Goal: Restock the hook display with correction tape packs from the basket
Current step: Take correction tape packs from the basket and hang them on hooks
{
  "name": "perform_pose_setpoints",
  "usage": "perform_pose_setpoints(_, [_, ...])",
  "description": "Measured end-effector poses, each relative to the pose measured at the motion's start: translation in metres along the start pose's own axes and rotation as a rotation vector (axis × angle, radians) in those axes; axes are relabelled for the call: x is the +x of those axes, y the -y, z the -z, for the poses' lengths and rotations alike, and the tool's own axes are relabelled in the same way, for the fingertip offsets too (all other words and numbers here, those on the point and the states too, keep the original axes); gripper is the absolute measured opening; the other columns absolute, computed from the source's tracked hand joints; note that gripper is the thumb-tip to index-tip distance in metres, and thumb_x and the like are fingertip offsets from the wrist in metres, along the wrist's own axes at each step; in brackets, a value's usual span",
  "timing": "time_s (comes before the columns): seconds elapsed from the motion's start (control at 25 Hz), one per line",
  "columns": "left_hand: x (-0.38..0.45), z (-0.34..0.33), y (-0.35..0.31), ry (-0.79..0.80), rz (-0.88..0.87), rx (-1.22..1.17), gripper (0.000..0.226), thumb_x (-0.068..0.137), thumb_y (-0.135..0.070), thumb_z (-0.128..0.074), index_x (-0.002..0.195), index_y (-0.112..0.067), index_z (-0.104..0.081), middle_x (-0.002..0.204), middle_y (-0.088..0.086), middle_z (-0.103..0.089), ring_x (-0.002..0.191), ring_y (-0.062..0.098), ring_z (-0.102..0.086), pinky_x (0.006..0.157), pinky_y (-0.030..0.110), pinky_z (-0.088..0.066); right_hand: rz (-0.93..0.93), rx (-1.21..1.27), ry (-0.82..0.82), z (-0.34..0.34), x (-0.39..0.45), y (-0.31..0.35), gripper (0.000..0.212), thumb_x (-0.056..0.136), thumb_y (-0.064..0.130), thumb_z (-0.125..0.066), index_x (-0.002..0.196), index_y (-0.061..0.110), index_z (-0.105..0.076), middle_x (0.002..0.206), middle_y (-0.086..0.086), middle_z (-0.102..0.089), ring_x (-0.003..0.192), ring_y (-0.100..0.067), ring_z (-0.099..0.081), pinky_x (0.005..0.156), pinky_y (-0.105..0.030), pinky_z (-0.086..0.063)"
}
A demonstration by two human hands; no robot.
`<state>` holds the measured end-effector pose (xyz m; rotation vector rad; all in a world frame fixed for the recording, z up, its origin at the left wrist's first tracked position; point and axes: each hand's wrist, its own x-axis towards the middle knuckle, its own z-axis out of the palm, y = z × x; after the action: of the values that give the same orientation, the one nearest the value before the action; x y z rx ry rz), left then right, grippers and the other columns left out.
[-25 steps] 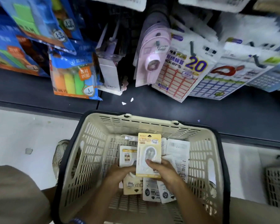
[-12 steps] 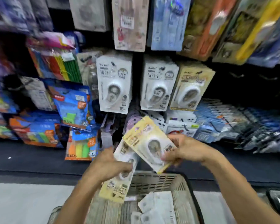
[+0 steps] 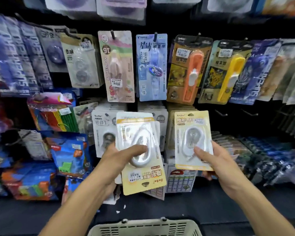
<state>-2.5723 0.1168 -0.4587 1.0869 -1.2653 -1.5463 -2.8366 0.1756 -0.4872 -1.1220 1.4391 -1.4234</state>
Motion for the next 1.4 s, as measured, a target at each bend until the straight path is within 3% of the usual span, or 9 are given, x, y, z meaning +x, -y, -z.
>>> perform_pose_setpoints(0.2, [0.006,-0.010,0.006,0.024,0.023,-0.176,0.037,0.052,-0.027,-0.086,0.088,-0.026,-0.081,0.094,0.009,-0.080,0.082,0.032,-0.078,0.063,0.049,-0.063,-0.150,0.158,-0.172,-0.012,0.007,-0.009,0.034,0.091,0.030,-0.073,0.120,0.020,-0.060,0.081,0.000,-0.069,0.046,-0.015,-0.052,0.040,-0.028,-0.043])
perform_pose_setpoints(0.36, [0.008,-0.019,0.013,0.034,-0.023,-0.177,0.040,0.055,-0.025,-0.086,0.095,-0.021,-0.080,0.097,0.007,-0.080,0.083,0.025,-0.078,0.061,0.039,-0.063,-0.032,-0.174,-0.293,-0.025,-0.011,-0.011,0.057,0.084,0.052,-0.075,0.133,0.042,-0.047,0.134,0.012,-0.057,0.107,-0.010,-0.063,0.084,-0.034,-0.055])
perform_pose_setpoints(0.52, [0.007,-0.031,0.020,0.089,-0.077,-0.096,0.066,0.058,-0.027,-0.093,0.119,-0.021,-0.068,0.107,0.002,-0.079,0.097,0.023,-0.076,0.080,0.041,-0.063,0.055,0.021,0.189,-0.051,-0.028,0.002,0.030,0.072,0.032,-0.088,0.098,0.027,-0.074,0.093,-0.001,-0.078,0.080,-0.017,-0.075,0.064,-0.023,-0.058])
perform_pose_setpoints(0.8, [0.002,-0.030,0.019,0.152,-0.092,-0.115,0.060,0.058,-0.033,-0.094,0.113,-0.024,-0.073,0.110,0.006,-0.078,0.098,0.026,-0.076,0.070,0.034,-0.062,-0.089,0.241,0.158,-0.028,-0.029,0.006,0.027,0.070,0.022,-0.079,0.090,0.007,-0.068,0.091,-0.017,-0.077,0.070,-0.022,-0.072,0.056,-0.030,-0.056])
perform_pose_setpoints(0.96, [0.004,-0.022,0.022,0.103,0.024,-0.163,0.045,0.057,-0.018,-0.088,0.101,-0.019,-0.079,0.103,0.010,-0.079,0.092,0.029,-0.077,0.064,0.042,-0.063,0.054,0.630,-0.241,-0.007,-0.017,0.012,0.015,0.077,0.028,-0.071,0.085,0.017,-0.076,0.092,-0.008,-0.078,0.073,-0.018,-0.074,0.065,-0.040,-0.064])
perform_pose_setpoints(1.12, [0.002,-0.017,0.021,0.047,0.030,0.005,0.026,0.079,-0.002,-0.078,0.102,-0.014,-0.076,0.100,0.008,-0.080,0.088,0.024,-0.078,0.070,0.037,-0.062,0.213,0.122,-0.058,0.026,-0.019,0.034,0.030,0.061,0.043,-0.090,0.070,0.019,-0.077,0.066,0.000,-0.073,0.054,-0.010,-0.066,0.046,-0.024,-0.052])
perform_pose_setpoints(1.24, [-0.003,-0.022,0.025,0.319,0.073,0.042,0.036,0.078,-0.018,-0.083,0.113,-0.020,-0.075,0.112,0.004,-0.078,0.103,0.023,-0.075,0.088,0.037,-0.059,0.221,-0.271,0.160,0.007,-0.020,0.032,0.023,0.068,0.034,-0.092,0.067,0.017,-0.075,0.061,0.000,-0.070,0.053,-0.005,-0.062,0.048,-0.017,-0.046])
perform_pose_setpoints(1.32, [-0.008,-0.032,0.030,0.547,0.082,0.058,0.043,0.079,-0.016,-0.083,0.119,-0.028,-0.073,0.123,0.004,-0.074,0.116,0.022,-0.070,0.094,0.032,-0.057,0.253,-0.256,0.058,-0.015,-0.018,0.026,0.021,0.071,0.029,-0.090,0.072,0.018,-0.072,0.060,-0.003,-0.067,0.052,-0.008,-0.058,0.049,-0.022,-0.045])
perform_pose_setpoints(1.4, [-0.009,-0.041,0.037,0.520,0.055,-0.004,0.047,0.077,-0.010,-0.083,0.121,-0.027,-0.072,0.127,0.005,-0.072,0.120,0.024,-0.067,0.103,0.040,-0.053,0.271,-0.184,-0.225,-0.029,-0.015,0.016,0.031,0.072,0.036,-0.089,0.091,0.032,-0.065,0.069,0.002,-0.066,0.056,-0.007,-0.058,0.055,-0.027,-0.048])
